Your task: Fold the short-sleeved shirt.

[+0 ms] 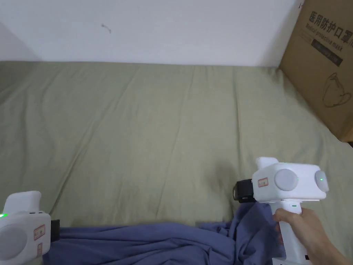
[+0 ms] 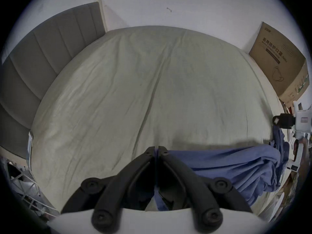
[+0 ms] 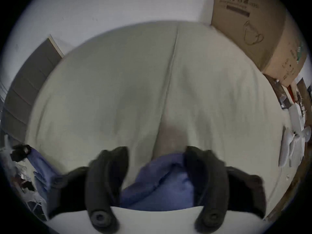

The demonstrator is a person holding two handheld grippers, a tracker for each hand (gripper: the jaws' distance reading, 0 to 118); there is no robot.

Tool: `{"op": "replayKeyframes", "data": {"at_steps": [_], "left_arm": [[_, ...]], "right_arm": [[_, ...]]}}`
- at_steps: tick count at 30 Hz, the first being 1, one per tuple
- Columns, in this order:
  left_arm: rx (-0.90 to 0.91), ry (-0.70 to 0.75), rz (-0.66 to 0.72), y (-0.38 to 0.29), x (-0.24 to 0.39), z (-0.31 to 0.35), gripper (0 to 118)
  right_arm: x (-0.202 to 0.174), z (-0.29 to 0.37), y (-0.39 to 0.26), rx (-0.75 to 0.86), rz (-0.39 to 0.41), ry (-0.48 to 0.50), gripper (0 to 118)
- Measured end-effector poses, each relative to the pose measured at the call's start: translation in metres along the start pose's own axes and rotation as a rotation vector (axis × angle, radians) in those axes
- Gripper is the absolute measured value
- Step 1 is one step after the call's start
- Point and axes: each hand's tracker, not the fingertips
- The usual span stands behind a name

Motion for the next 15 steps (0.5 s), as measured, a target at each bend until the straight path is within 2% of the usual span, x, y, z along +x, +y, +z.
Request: {"op": "replayKeyframes", "data": {"at_steps": [1, 2, 4, 5, 6, 9, 15], "left_arm": [[-0.005, -0.001, 0.002, 0.001, 0.0, 0.002, 1], [-0.009, -0.002, 0.003, 0.001, 0.0, 0.001, 1], [-0.012, -0.003, 0.006, 0.0, -0.001, 0.002, 1], [-0.011, -0.004, 0.006, 0.0, -0.002, 0.003, 1], [-0.009, -0.004, 0.008, 0.001, -0.003, 0.006, 1], [0.008, -0.012, 0.01, 0.007, -0.004, 0.02, 1], [0.149, -0.001, -0.001, 0.034, -0.011, 0.081, 1]], "right_arm": [[-0.001, -0.009, -0.001, -0.028, 0.02, -0.04, 45], [-0.001, -0.011, -0.003, -0.02, 0.029, -0.058, 40], [0.0, 0.0, 0.003, 0.016, -0.005, 0.014, 3], [-0.001, 0.004, 0.005, 0.038, -0.024, 0.05, 3], [-0.005, 0.007, 0.007, 0.033, -0.023, -0.005, 3], [-0.003, 0.022, 0.008, 0.055, -0.002, -0.006, 3], [0.01, 0.1, 0.02, 0.197, -0.036, 0.001, 3]]}}
